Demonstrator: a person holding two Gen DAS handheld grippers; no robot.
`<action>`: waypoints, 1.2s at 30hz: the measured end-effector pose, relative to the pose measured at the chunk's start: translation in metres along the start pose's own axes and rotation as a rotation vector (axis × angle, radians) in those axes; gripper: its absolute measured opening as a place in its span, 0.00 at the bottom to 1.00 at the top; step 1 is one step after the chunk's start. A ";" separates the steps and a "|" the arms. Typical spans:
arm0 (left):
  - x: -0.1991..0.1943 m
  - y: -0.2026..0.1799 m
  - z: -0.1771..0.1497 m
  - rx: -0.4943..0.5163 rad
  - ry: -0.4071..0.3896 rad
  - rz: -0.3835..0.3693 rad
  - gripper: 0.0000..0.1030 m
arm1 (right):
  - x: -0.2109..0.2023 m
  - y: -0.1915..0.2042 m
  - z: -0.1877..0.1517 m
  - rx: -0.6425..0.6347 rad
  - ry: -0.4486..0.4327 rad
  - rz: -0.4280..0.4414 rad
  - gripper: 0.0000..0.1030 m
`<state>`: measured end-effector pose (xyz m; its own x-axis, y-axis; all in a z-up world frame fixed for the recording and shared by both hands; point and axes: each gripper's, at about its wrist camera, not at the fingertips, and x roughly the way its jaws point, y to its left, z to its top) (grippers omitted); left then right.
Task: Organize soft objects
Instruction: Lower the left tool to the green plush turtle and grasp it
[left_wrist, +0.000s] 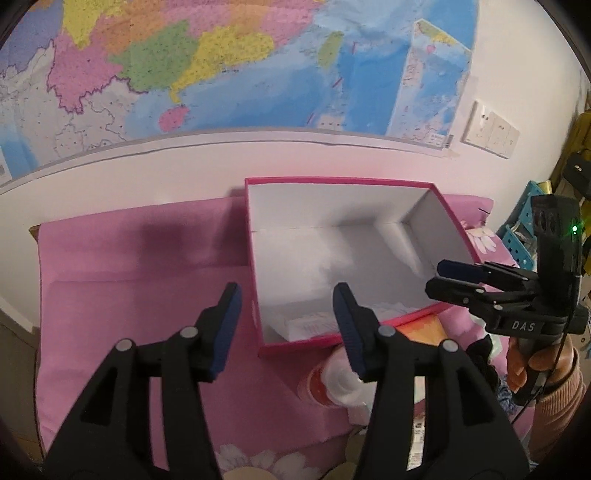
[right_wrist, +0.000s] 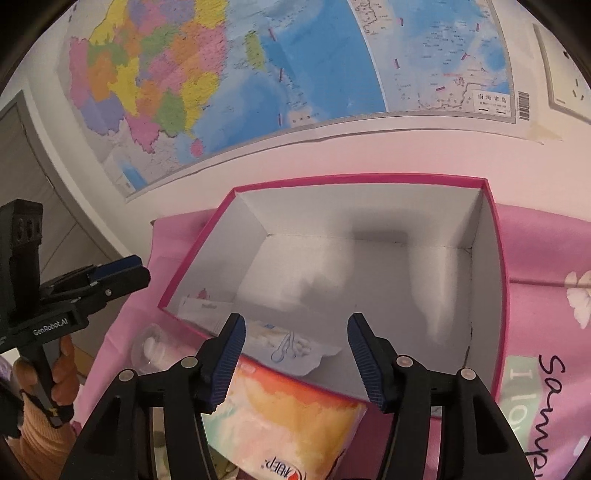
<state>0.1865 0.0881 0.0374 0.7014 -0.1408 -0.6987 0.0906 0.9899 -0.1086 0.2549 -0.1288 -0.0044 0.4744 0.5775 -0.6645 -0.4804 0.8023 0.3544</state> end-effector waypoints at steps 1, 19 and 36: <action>-0.004 -0.001 -0.003 0.001 -0.011 -0.008 0.52 | -0.003 0.001 -0.002 -0.005 -0.003 0.007 0.57; -0.040 -0.018 -0.122 0.003 0.055 -0.142 0.61 | -0.062 0.050 -0.087 -0.164 0.074 0.224 0.59; -0.018 -0.022 -0.187 -0.106 0.218 -0.248 0.61 | 0.013 0.066 -0.109 -0.127 0.230 0.247 0.58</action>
<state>0.0398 0.0661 -0.0794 0.4990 -0.3876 -0.7751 0.1572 0.9200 -0.3589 0.1492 -0.0849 -0.0615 0.1605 0.6910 -0.7048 -0.6542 0.6092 0.4483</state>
